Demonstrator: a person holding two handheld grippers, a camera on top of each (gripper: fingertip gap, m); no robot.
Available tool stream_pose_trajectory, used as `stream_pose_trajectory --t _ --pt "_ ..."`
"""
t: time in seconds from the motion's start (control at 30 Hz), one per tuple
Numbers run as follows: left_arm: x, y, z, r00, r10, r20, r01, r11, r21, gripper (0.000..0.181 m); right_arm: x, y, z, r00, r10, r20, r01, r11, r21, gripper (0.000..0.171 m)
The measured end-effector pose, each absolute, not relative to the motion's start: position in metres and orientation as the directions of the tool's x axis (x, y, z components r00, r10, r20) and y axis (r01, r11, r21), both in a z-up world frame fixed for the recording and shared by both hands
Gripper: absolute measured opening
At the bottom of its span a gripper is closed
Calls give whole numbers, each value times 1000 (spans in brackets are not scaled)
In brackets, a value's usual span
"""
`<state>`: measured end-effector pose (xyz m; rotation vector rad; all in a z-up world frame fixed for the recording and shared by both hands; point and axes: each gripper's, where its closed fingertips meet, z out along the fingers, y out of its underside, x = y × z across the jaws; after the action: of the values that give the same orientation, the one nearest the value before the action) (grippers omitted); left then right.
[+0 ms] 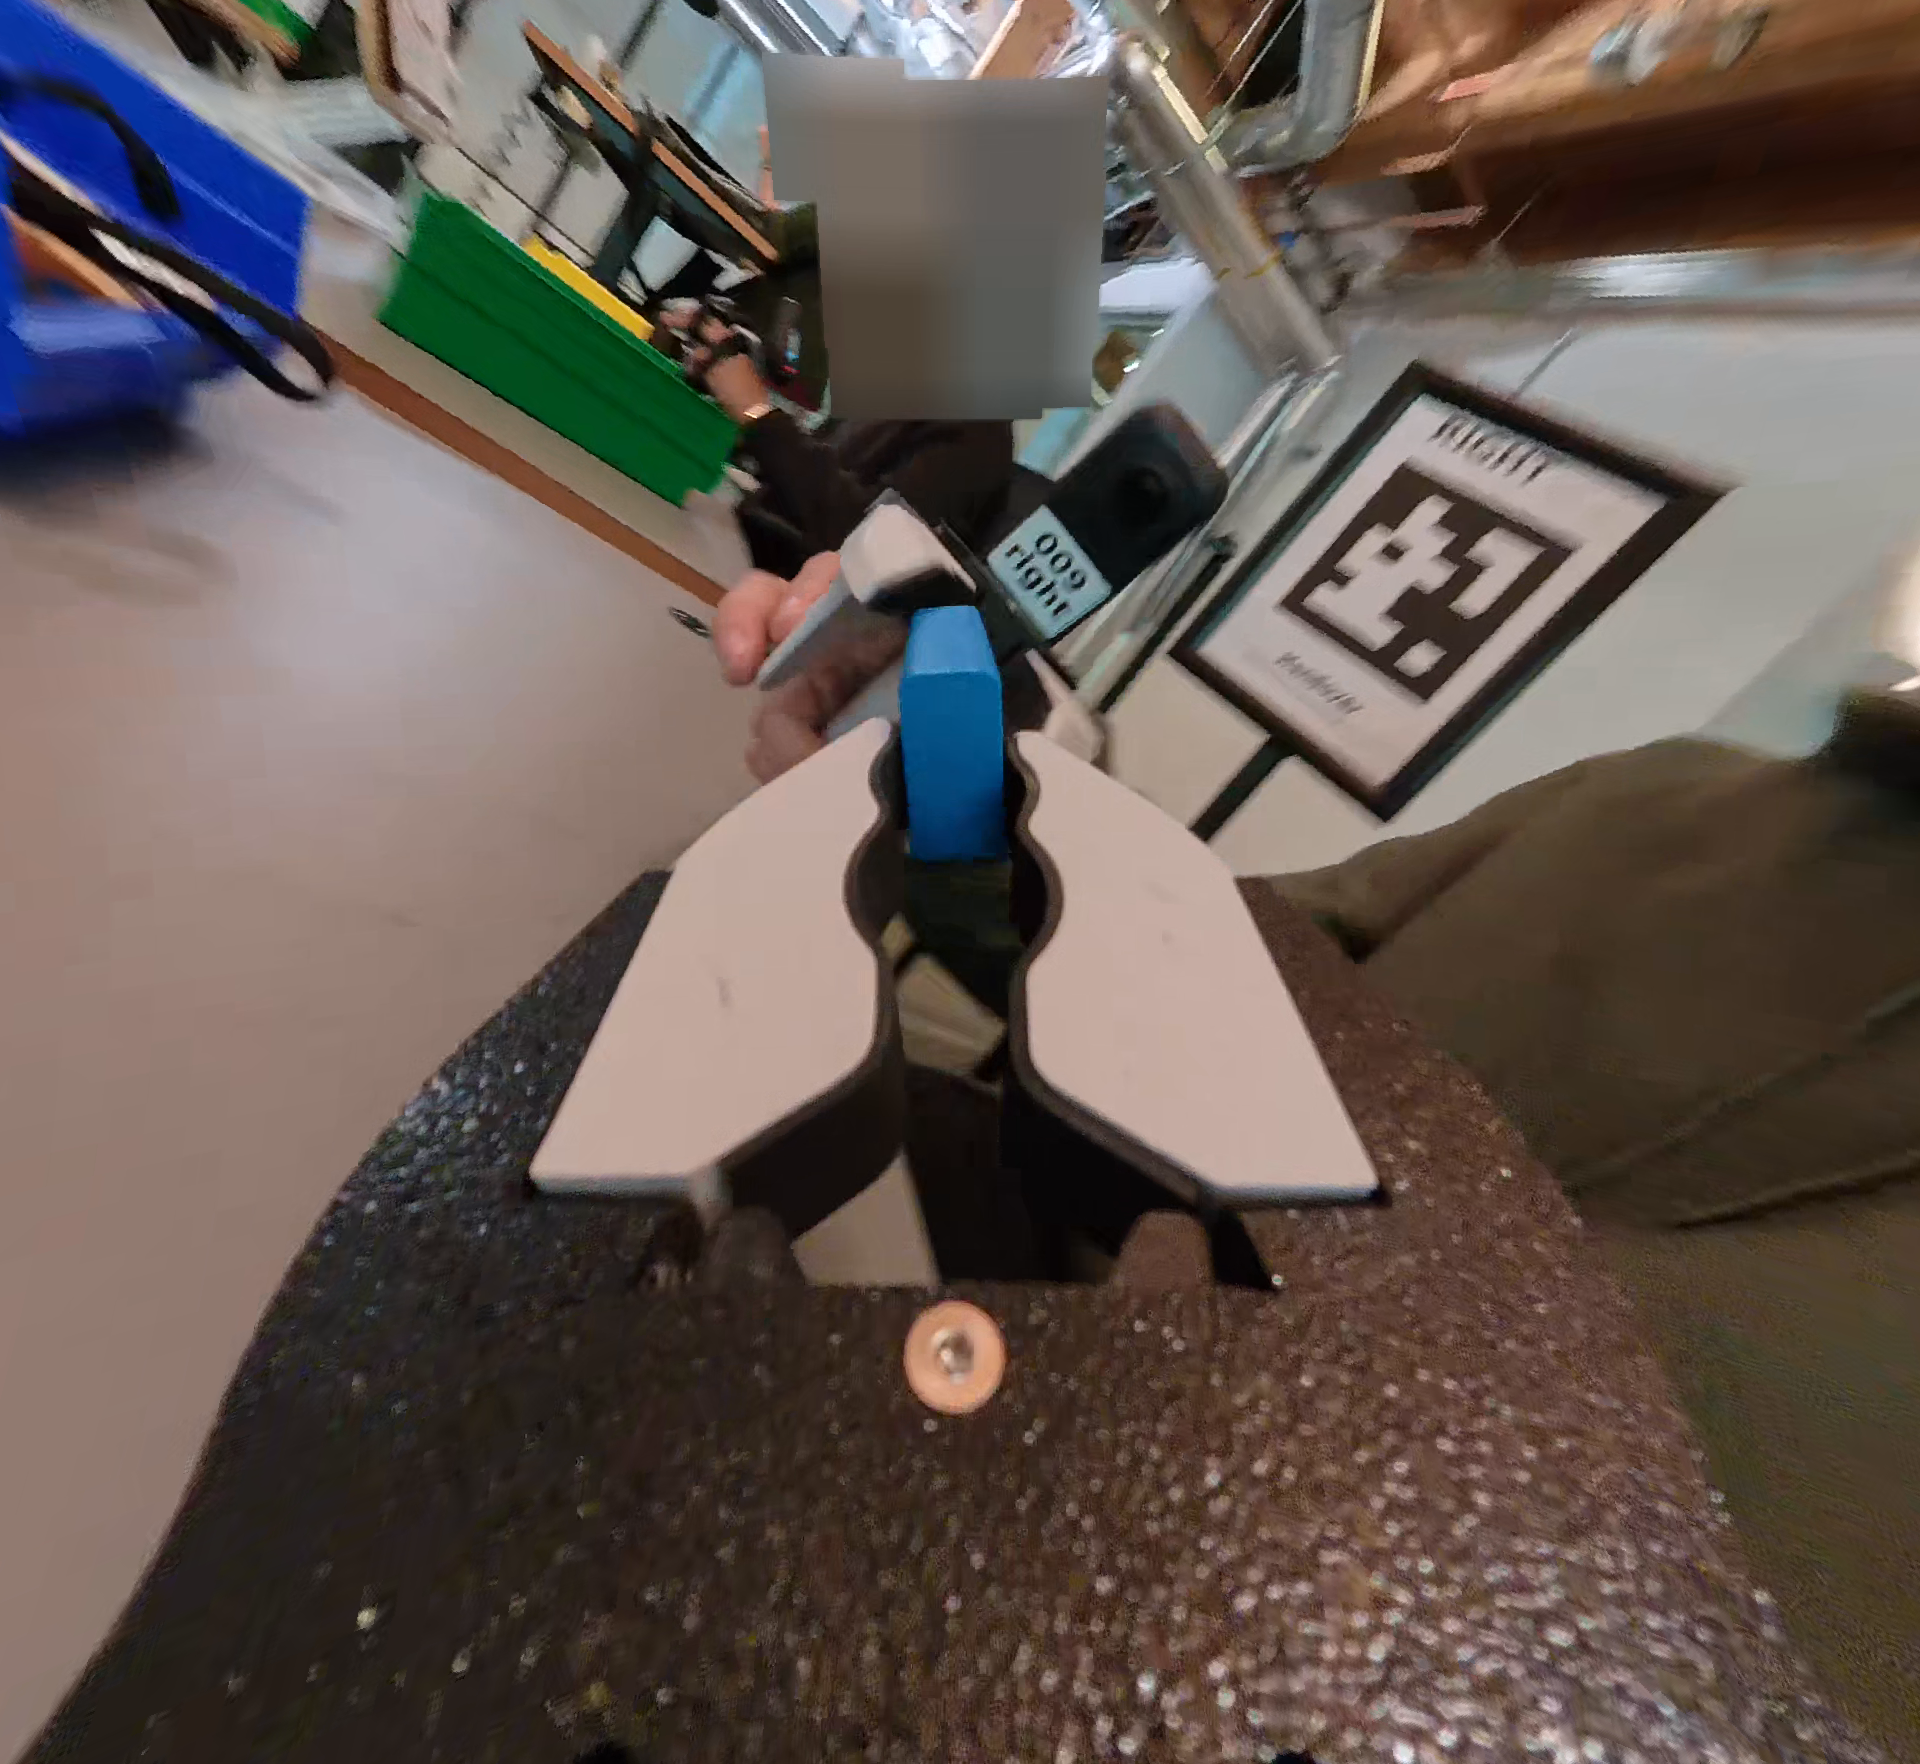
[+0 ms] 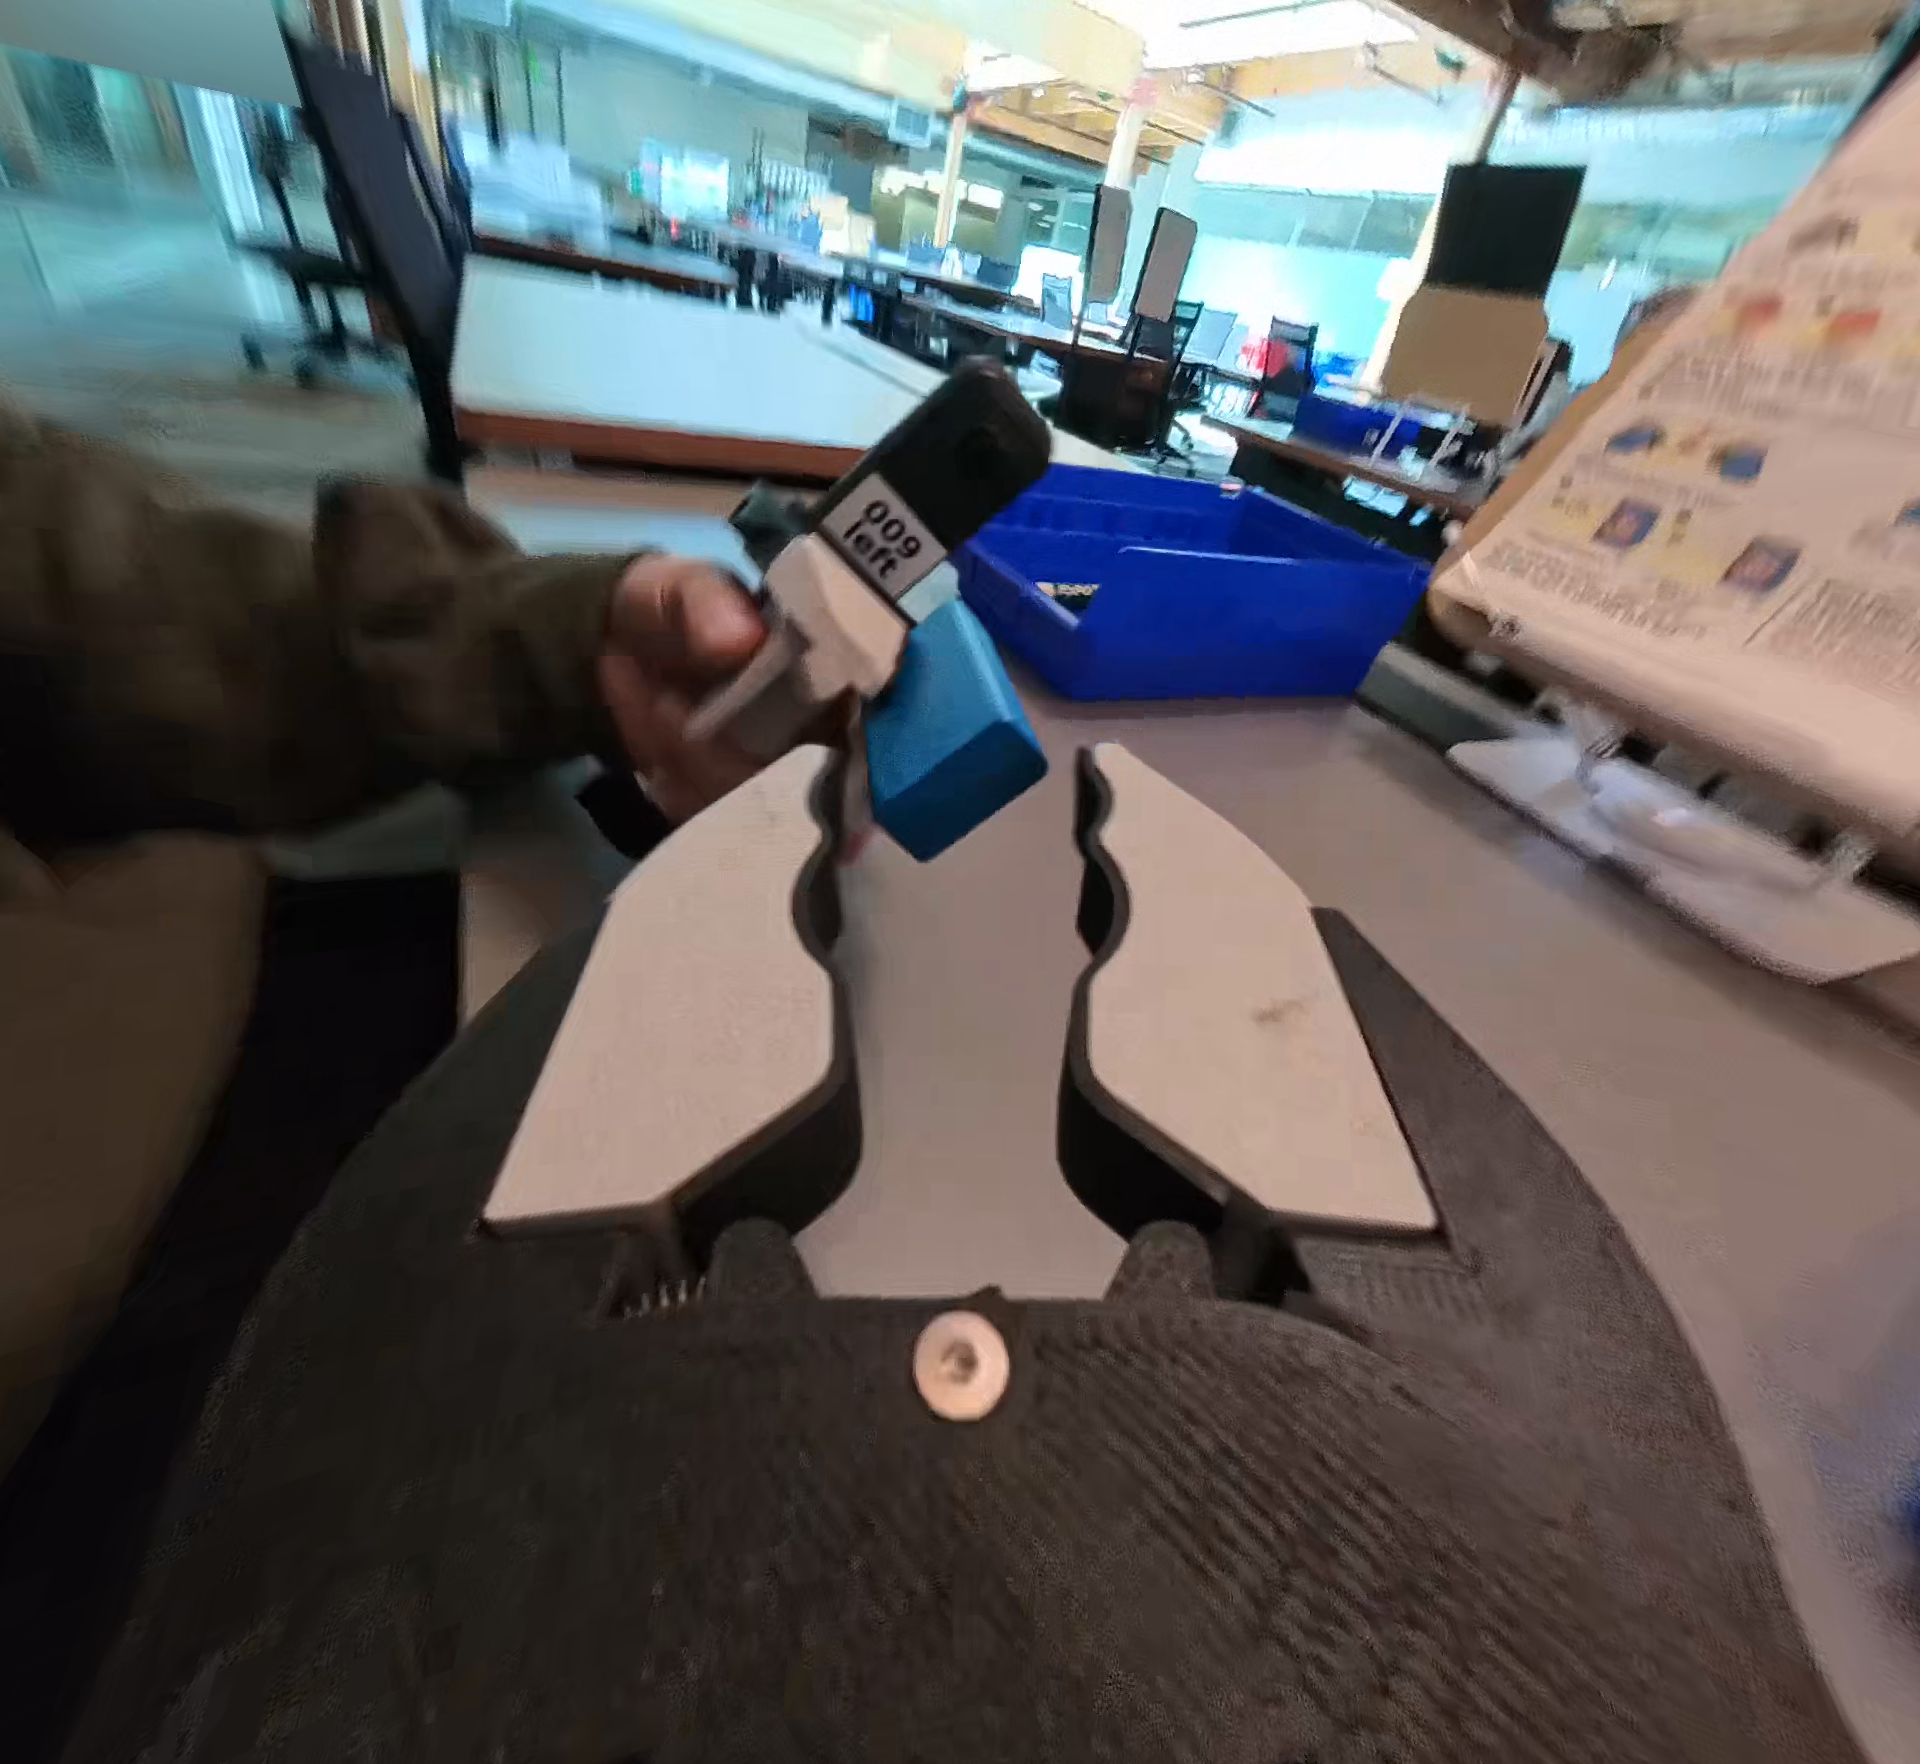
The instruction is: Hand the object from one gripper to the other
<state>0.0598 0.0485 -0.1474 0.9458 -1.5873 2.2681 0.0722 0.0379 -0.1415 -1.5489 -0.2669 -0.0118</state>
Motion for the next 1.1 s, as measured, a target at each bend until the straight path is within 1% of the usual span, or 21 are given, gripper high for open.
stream_pose_trajectory --t 0.07,0.1,0.13,0.17,0.2,0.23,0.27,0.37,0.4,0.47,0.53,0.63,0.7,0.77,0.83,0.9,0.93,0.97,1.03,1.1 --pt "61 53 -148 -834 -311 456 -352 -336 -874 16 79 42 -138 977 176 -117 -121 9 -993 65" --pt "60 55 -148 -860 -367 355 -255 -294 -921 16 79 44 -138 937 209 -279 -282 -18 -959 76" --pt "59 57 -147 -874 -418 248 -153 -248 -957 16 79 45 -140 871 237 -430 -431 -54 -901 78" --pt "58 59 -145 -876 -460 146 -59 -199 -978 16 75 46 -144 789 264 -555 -550 -102 -829 76" --pt "57 62 -143 -870 -490 56 24 -154 -988 16 69 47 -145 701 311 -642 -631 -147 -761 78" --pt "55 64 -142 -859 -511 -32 101 -107 -989 16 62 46 -144 619 363 -696 -686 -182 -705 74" --pt "54 65 -142 -841 -529 -115 168 -52 -984 16 60 46 -144 554 387 -737 -731 -199 -653 66" --pt "51 67 -151 -786 -529 -320 294 134 -946 16 66 50 -138 403 423 -812 -842 -177 -510 59" --pt "50 67 -154 -773 -523 -359 315 175 -933 16 65 52 -143 379 409 -830 -847 -207 -489 56" --pt "52 67 -159 -760 -524 -385 322 211 -923 16 55 54 -154 382 400 -833 -820 -268 -505 49" --pt "52 65 -161 -762 -516 -390 327 213 -921 16 50 56 -159 380 388 -840 -809 -302 -505 48" --pt "50 60 -163 -765 -499 -408 340 225 -913 16 54 58 -158 347 388 -854 -837 -283 -469 38" --pt "51 60 -164 -757 -497 -424 346 247 -905 16 58 57 -157 310 391 -867 -858 -278 -432 37" --pt "51 60 -165 -749 -499 -436 350 260 -900 16 59 57 -158 322 400 -858 -852 -272 -447 34" --pt "55 62 -167 -746 -520 -416 318 272 -908 16 62 59 -158 379 402 -834 -838 -233 -493 34" --pt "60 65 -167 -751 -562 -348 254 241 -937 20 65 59 -155 468 410 -783 -799 -183 -573 34" --pt "64 68 -167 -746 -595 -299 210 216 -954 25 68 59 -153 535 398 -745 -764 -147 -628 34" --pt "67 70 -166 -746 -623 -233 157 175 -972 36 72 58 -151 622 382 -684 -707 -101 -700 34" --pt "71 71 -164 -775 -632 -21 2 31 -1000 53 77 53 -144 795 343 -501 -532 -4 -847 34" --pt "73 70 -157 -785 -563 259 -199 -167 -966 62 74 47 -137 895 322 -310 -347 65 -935 33"
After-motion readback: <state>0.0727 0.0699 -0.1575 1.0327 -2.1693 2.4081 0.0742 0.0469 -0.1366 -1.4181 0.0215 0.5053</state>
